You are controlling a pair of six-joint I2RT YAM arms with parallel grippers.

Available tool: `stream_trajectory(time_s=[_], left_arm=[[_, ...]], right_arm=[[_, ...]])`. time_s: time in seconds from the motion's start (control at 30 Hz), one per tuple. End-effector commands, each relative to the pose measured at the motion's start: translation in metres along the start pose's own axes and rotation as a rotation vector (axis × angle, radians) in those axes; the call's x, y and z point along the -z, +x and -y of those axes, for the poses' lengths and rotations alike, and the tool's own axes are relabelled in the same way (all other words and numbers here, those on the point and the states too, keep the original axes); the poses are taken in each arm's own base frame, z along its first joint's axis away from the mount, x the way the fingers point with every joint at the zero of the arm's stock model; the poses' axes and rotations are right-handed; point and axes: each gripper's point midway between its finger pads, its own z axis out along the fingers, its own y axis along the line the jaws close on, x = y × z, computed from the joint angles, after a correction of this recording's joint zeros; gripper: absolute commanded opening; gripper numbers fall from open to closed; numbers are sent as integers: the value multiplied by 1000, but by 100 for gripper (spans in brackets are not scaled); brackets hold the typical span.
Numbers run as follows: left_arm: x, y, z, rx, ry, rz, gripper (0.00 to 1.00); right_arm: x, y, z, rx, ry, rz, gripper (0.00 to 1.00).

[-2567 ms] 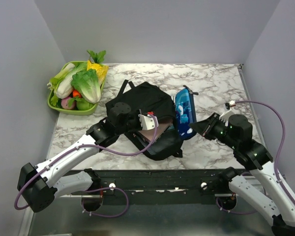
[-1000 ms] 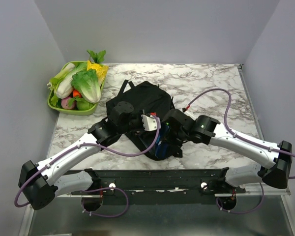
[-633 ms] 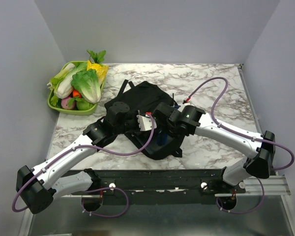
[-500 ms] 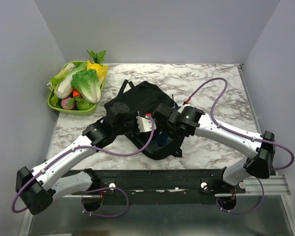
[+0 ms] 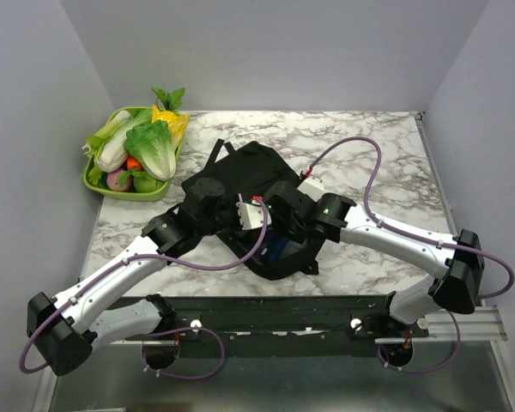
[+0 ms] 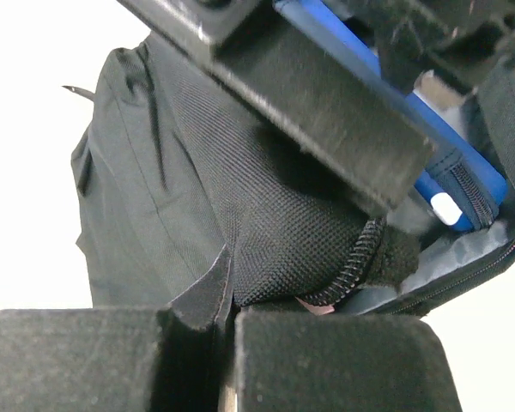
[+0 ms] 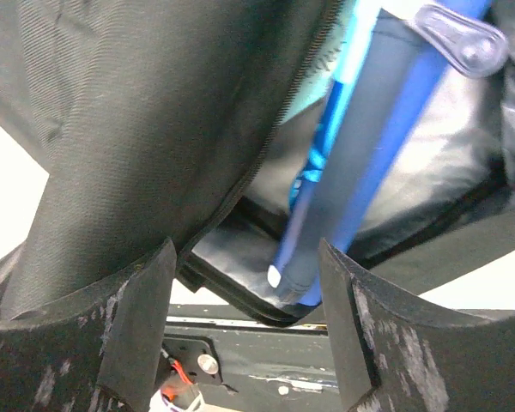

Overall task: Pack the student bag
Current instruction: Place the stationery in the student bag.

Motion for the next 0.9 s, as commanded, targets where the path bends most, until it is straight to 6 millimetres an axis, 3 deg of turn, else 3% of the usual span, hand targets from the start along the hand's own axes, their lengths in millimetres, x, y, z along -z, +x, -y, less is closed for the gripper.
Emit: stream_trajectory(time_s=[0.0,0.03,0.17,0.23,0.33,0.37,0.43,0.53,0.67,0.8,0.87], left_arm=[[1,-86,-28,-79,-68,263,1],[0,-86,-30,-73,-76,261,1],[3,-94,-44,-43,-132,273,1],[4,-99,-50,-11,-155,282,1],[5,-103,-50,-1,-148,290,1],[5,-103,-49,0,-140,290,1],[5,-101,-47,-1,-132,285,1],[3,-96,-44,-9,-124,274,1],[4,-95,-42,-15,-119,273,1],[5,-95,-41,-15,-117,278,1],[5,-96,-41,-14,-118,282,1]], right_arm=[[-6,23,-18,110,-118,-7,73],[6,12,-15,92,-130,27,72],[11,-23,46,10,22,152,58],[2,-32,78,-6,89,187,54],[-3,-55,111,-46,159,262,45],[-8,-51,126,-37,196,237,36],[-10,-50,137,-38,230,235,30],[-15,-43,140,-30,239,208,28],[-26,-37,131,-2,222,183,32],[-42,-22,120,11,201,110,19],[-53,-1,110,9,159,22,11]])
